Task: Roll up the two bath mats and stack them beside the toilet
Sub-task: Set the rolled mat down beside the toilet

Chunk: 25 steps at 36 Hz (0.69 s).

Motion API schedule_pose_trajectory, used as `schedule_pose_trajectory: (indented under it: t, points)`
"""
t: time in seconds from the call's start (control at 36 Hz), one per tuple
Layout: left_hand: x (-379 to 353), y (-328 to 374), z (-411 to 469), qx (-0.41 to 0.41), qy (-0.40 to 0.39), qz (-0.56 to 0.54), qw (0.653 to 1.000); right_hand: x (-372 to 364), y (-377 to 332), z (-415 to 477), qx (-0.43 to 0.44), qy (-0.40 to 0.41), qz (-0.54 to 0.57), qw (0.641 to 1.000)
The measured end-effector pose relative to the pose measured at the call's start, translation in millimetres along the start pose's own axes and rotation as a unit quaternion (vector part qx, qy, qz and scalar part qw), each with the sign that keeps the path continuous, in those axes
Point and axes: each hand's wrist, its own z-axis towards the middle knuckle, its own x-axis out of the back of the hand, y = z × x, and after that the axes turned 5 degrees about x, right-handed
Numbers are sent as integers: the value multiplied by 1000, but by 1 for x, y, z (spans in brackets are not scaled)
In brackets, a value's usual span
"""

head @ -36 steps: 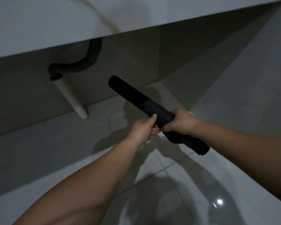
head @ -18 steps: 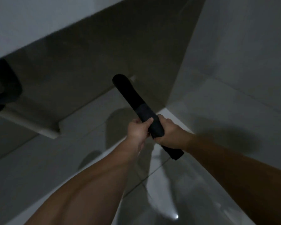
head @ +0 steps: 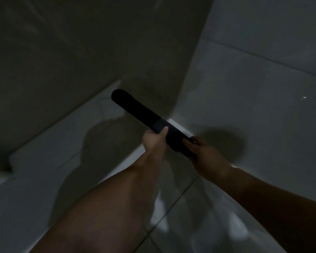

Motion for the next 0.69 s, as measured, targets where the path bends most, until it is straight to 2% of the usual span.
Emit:
schedule_pose_trajectory:
  t: [0.08, 0.22, 0.25, 0.28, 0.33, 0.39, 0.44, 0.47, 0.5, 0.53, 0.58, 0.61, 0.64, 0.69]
  points:
    - [-14, 0, 11, 0, -12, -17, 1000, -10, 15, 14, 12, -2, 4, 1000]
    - [-29, -13, 31, -9, -100, -57, 993, -18, 28, 42, 19, -1, -7, 1000]
    - [-31, -16, 33, -10, -116, -51, 992, -18, 27, 45, 26, 5, -43, 999]
    - [-35, -22, 40, -15, -126, -36, 991, -20, 28, 48, 18, 13, -53, 998]
    - [-42, -27, 48, -36, -130, 15, 991, -25, 30, 56, -21, -25, -76, 997]
    - [-43, -24, 48, -48, -152, 85, 984, -29, 29, 60, -45, -39, -145, 988]
    - [-41, -19, 44, -114, -156, 235, 952, -28, 26, 61, -20, -21, -206, 978]
    - [-44, -17, 43, -136, -152, 243, 948, -26, 23, 60, 1, -36, -255, 966]
    - [-45, -17, 41, -119, -144, 152, 971, -25, 22, 59, 18, -37, -279, 959]
    - [-42, -19, 40, -106, -167, 83, 977, -25, 20, 57, 32, -27, -290, 956]
    - [-37, -17, 32, -113, -208, 77, 969, -21, 14, 56, 20, -59, -301, 951]
    - [-33, -19, 29, -125, -202, 126, 963, -20, 15, 56, 22, -52, -301, 952]
    - [-30, -20, 23, -166, -180, 223, 944, -23, 20, 56, 18, -55, -296, 953]
    - [-21, -26, 19, -234, -156, 382, 880, -18, 23, 51, 7, -81, -278, 957]
